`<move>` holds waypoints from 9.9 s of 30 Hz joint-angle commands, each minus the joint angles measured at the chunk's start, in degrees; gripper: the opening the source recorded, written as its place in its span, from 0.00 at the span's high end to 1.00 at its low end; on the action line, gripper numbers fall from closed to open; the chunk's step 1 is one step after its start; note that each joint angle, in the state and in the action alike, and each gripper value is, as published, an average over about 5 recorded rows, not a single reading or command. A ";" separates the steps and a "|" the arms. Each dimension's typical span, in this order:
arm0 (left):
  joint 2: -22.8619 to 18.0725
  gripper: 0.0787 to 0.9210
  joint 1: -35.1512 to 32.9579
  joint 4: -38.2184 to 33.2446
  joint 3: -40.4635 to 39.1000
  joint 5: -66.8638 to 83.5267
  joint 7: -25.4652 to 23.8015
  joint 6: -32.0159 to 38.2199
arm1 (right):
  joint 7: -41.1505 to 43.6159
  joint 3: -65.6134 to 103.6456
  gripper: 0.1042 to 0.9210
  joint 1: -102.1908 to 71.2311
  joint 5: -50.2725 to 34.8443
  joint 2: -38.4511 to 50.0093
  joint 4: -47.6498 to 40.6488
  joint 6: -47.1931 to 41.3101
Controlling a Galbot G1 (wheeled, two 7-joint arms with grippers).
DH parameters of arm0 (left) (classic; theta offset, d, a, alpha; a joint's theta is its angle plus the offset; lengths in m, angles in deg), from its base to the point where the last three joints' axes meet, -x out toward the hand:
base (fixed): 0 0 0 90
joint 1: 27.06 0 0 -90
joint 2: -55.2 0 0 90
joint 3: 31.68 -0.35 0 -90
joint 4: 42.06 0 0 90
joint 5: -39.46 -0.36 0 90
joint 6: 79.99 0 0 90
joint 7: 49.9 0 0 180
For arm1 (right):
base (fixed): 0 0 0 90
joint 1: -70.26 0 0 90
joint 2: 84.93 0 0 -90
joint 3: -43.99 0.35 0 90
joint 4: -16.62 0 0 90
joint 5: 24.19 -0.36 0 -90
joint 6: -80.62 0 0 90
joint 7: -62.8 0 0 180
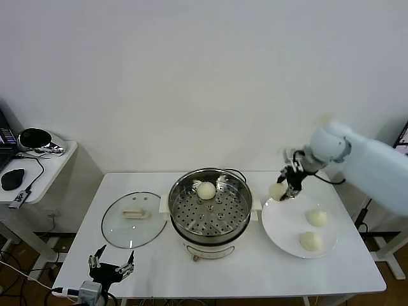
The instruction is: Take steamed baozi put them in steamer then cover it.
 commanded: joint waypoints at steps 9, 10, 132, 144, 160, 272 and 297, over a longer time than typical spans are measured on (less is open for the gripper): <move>-0.44 0.12 0.81 -5.71 1.32 -0.42 0.11 -1.32 | -2.00 -14.55 0.43 15.02 -24.38 -24.22 -5.30 -9.93; -0.46 0.12 0.78 -5.84 1.30 -0.37 0.14 -1.31 | -2.20 -14.95 0.43 14.66 -24.43 -25.65 -5.94 -10.09; 0.26 0.12 0.24 3.18 -1.08 0.07 -2.15 -2.84 | -0.75 23.11 0.12 -40.38 25.21 6.41 -8.66 12.14; 0.13 0.12 0.58 3.73 -1.12 0.07 -2.13 -2.84 | -0.91 22.88 0.12 -40.46 24.93 5.54 -9.52 11.62; -0.03 0.12 0.90 3.67 -1.80 -0.42 -2.02 -2.80 | -0.75 21.35 0.45 -35.74 22.55 6.85 -9.53 11.06; -2.27 0.12 -1.23 -3.19 -0.79 -0.47 1.33 -1.87 | -0.72 -10.27 0.12 7.70 2.07 -4.33 6.18 32.88; -1.27 0.12 -2.43 -4.10 -2.35 2.03 0.68 -3.43 | -1.62 20.12 0.12 -28.38 17.66 8.08 -11.30 8.21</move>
